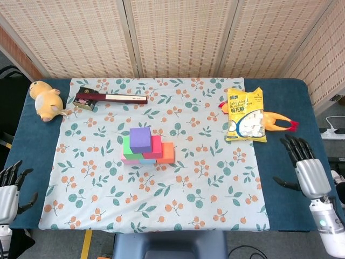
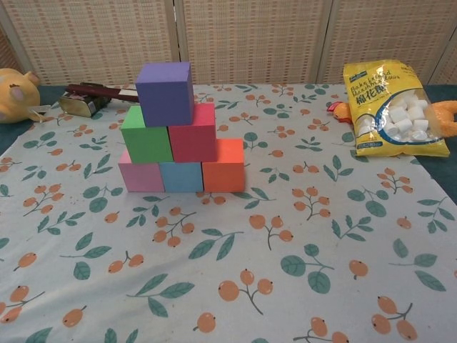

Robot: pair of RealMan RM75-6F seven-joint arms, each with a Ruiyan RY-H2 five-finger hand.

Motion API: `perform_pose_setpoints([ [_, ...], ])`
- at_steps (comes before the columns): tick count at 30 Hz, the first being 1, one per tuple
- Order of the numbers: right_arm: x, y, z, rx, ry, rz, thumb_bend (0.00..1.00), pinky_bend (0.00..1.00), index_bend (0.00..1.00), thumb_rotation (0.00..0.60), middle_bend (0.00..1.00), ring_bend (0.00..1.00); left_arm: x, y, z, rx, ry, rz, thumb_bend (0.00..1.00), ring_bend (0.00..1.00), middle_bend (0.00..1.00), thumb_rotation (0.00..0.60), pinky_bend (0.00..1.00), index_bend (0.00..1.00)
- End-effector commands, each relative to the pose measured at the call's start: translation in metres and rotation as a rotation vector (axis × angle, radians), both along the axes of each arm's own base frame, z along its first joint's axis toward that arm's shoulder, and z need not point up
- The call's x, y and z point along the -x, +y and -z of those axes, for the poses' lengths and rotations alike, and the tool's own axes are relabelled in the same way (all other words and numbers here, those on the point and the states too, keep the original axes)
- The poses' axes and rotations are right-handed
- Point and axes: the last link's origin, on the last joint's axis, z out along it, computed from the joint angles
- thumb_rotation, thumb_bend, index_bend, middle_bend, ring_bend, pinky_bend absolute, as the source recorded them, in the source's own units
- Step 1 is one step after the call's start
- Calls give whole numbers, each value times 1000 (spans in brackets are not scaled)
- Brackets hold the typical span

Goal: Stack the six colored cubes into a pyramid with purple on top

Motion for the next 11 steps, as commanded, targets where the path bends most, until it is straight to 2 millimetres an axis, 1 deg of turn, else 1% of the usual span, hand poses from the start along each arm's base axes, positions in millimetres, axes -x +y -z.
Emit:
perform_pose_setpoints([
  [1,7,19,5,8,-25,13,41,0,0,600,0,0,-2,-5,3,6,1,2,333,0,0,600,71,198],
  [6,11,35,3,45,-43,27,43,0,0,600,0,0,-2,-11,7,-7,-8,-2,332,0,0,600,68,194],
  [11,13,39,7,27,-62,40,43,0,0,600,0,0,0,-12,10,-16,-8,-7,331,0,0,600,68,190],
])
